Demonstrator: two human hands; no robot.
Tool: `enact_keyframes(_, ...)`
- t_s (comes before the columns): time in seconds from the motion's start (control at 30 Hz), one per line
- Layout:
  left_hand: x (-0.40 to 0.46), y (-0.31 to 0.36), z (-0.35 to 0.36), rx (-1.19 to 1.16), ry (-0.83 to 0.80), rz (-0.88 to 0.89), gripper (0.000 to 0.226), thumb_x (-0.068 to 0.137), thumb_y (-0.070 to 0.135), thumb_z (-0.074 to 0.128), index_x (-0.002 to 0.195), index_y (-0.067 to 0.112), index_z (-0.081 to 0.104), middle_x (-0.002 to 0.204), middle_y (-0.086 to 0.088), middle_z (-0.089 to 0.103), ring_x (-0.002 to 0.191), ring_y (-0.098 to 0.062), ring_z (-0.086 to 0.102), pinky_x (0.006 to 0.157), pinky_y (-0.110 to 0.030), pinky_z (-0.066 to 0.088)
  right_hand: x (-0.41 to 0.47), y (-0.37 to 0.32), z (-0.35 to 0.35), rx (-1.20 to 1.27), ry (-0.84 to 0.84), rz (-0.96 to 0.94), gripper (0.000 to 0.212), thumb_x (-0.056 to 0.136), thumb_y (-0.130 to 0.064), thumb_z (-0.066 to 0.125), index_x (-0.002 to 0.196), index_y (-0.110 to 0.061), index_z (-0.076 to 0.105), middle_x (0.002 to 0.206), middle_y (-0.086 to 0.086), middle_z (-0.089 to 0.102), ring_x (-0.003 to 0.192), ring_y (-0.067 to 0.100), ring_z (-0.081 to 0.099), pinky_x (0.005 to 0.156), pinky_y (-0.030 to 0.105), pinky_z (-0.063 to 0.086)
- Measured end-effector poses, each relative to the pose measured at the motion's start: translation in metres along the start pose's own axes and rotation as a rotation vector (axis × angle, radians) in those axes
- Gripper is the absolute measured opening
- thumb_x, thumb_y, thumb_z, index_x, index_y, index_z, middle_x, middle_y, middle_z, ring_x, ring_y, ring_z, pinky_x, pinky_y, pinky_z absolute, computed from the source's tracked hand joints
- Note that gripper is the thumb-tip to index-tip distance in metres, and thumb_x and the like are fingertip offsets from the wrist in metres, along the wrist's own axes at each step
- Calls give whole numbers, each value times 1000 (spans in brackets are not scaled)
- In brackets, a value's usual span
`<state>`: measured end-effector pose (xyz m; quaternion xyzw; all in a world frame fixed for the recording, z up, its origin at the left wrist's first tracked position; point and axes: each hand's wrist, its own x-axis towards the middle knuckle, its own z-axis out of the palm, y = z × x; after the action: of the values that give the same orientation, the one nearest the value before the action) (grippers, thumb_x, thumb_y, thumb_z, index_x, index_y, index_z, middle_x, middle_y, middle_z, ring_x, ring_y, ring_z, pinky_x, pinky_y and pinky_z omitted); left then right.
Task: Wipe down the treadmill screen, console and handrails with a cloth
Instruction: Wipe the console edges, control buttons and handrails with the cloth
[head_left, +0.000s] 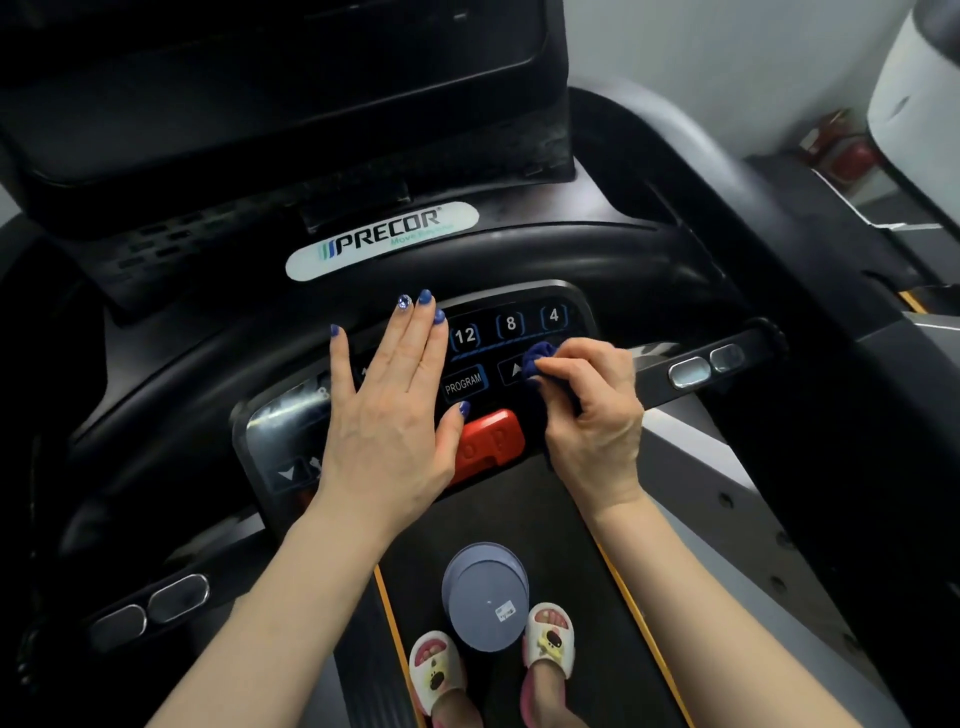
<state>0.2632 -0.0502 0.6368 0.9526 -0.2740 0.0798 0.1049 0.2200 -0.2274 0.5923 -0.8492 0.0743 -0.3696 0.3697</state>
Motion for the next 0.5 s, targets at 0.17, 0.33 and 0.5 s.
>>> enact_keyframes(0.17,0,0,1,-23,0,-3,74,92,38,47,156,10,23,165,-4,14,153,-15,7,122,-53,-7,2,0,1,-3,-51,-46,8,81,0,75,89,-1,73,96,7,64,91,23,55,84,28,46)
enact_keyframes(0.33,-2,-1,1,-19,-3,-6,73,92,40,43,156,10,23,165,-4,16,153,-15,9,122,-54,-4,10,-13,13,2,-50,-81,8,81,3,75,88,1,73,96,10,65,91,22,54,83,24,46)
enact_keyframes(0.5,-2,-1,-4,-23,-7,1,74,92,41,42,156,10,23,165,-4,14,153,-14,7,121,-55,-5,9,-11,11,-6,-76,-106,12,79,4,75,90,0,72,107,11,65,97,25,56,88,27,46)
